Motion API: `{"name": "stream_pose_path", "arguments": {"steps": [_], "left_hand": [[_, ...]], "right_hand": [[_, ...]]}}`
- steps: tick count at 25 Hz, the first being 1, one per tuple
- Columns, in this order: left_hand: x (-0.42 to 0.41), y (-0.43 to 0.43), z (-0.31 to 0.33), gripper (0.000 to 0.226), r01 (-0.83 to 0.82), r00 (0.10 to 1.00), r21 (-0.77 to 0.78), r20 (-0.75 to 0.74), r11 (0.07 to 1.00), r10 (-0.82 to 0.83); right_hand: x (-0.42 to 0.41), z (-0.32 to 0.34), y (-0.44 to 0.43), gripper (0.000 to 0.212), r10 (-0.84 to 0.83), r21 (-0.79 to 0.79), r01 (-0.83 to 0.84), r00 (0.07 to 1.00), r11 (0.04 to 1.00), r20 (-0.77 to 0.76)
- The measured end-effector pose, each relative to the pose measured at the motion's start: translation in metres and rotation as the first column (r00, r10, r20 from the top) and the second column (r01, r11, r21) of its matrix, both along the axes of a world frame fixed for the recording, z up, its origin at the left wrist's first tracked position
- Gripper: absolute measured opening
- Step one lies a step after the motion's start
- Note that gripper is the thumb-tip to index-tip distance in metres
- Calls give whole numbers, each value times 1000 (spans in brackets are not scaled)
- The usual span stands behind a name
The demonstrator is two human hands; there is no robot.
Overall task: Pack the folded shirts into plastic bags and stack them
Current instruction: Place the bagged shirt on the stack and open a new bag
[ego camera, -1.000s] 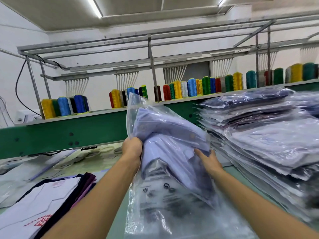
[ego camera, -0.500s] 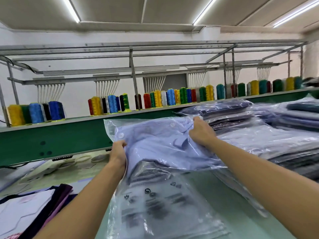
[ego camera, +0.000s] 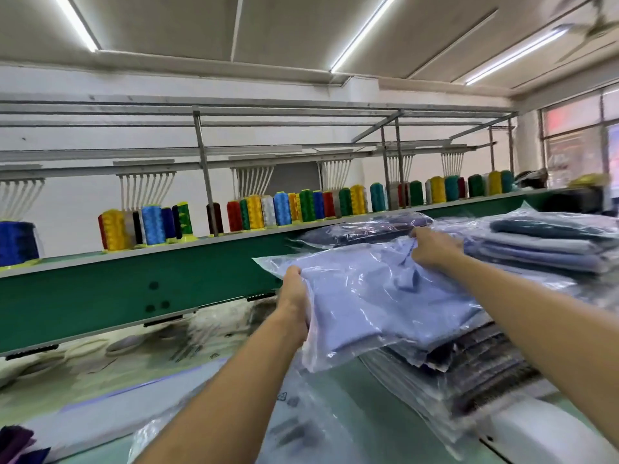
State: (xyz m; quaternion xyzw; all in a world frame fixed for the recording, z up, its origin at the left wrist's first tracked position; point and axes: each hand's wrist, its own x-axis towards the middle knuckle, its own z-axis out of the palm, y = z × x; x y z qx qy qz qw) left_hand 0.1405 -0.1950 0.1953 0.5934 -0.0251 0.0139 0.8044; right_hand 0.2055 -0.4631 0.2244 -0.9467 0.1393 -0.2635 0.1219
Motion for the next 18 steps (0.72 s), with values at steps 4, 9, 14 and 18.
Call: {"name": "stream_pose_path", "arguments": {"steps": [4,9,14,18], "left_hand": [[20,-52,-8,46,135,984,17,-123,991,-131],[59,-93,-19,29,208,975,123,-109,970,-195],[86,-100,-32,54,-163,986,771,149,615,74],[102,-126,-13,78,-374,892,924,383,85,-242]], "right_hand": [[25,-16,-62,46,-116,-116,117,993,986,12],[60,-29,-132,44,-178,-170,178,984,969,13],[93,-51,-166,47,-213,-179,204,977,962,-33],[111,-62,-174,56,-85,-300,72,996,951,-30]]}}
